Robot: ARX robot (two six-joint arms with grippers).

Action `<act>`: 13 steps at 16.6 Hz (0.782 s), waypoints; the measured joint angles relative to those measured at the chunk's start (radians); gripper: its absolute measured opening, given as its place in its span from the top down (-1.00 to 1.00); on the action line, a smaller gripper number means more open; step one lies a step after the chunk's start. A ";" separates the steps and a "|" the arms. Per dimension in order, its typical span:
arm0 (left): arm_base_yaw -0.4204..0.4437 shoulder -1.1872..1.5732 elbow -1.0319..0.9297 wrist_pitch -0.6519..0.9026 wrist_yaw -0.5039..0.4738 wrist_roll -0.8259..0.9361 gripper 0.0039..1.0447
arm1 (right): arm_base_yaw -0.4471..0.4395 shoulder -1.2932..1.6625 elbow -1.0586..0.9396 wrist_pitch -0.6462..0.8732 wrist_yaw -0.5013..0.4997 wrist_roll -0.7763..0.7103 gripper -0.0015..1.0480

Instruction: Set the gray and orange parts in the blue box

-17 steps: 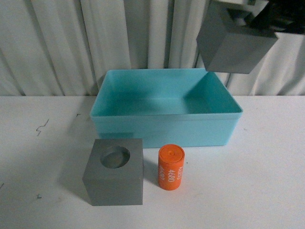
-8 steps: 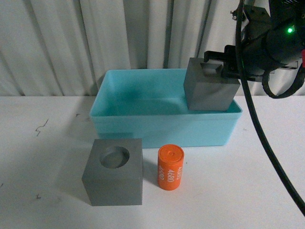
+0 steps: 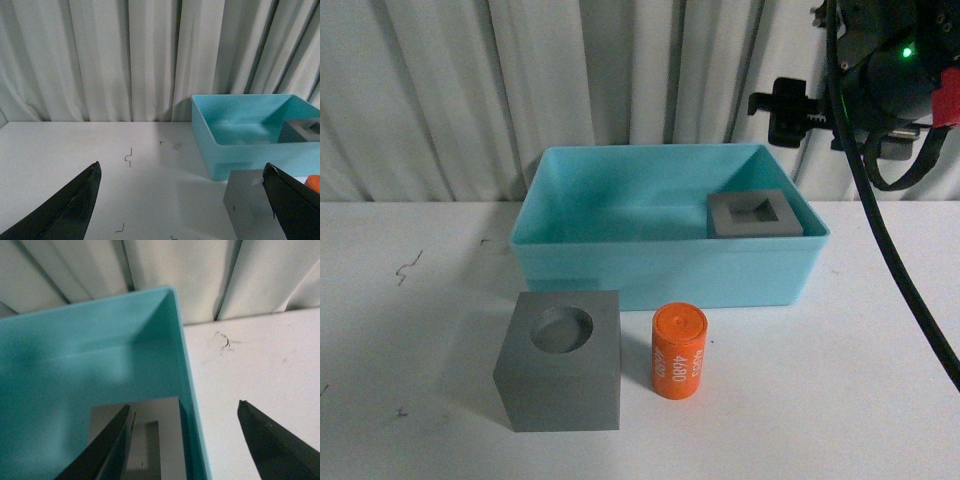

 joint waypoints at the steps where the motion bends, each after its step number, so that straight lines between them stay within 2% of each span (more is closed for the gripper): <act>1: 0.000 0.000 0.000 0.000 0.000 0.000 -0.88 | -0.003 -0.071 -0.059 0.048 0.025 0.003 -0.51; 2: 0.000 0.000 0.000 0.000 0.000 0.000 -0.88 | -0.012 -0.187 -0.138 0.102 0.021 0.004 -0.76; 4: 0.000 0.000 0.000 0.000 0.000 0.000 -0.88 | -0.019 -0.250 -0.177 0.122 0.013 0.005 -0.86; 6: 0.000 0.000 0.000 0.000 0.000 0.000 -0.88 | -0.029 -0.319 -0.217 0.130 0.002 0.012 -0.92; 10: 0.000 0.000 0.000 0.000 0.000 0.000 -0.88 | -0.043 -0.445 -0.290 0.127 -0.019 0.028 -0.86; 13: 0.000 0.000 0.000 0.000 0.000 0.000 -0.88 | -0.056 -0.693 -0.474 0.114 -0.013 0.042 -0.87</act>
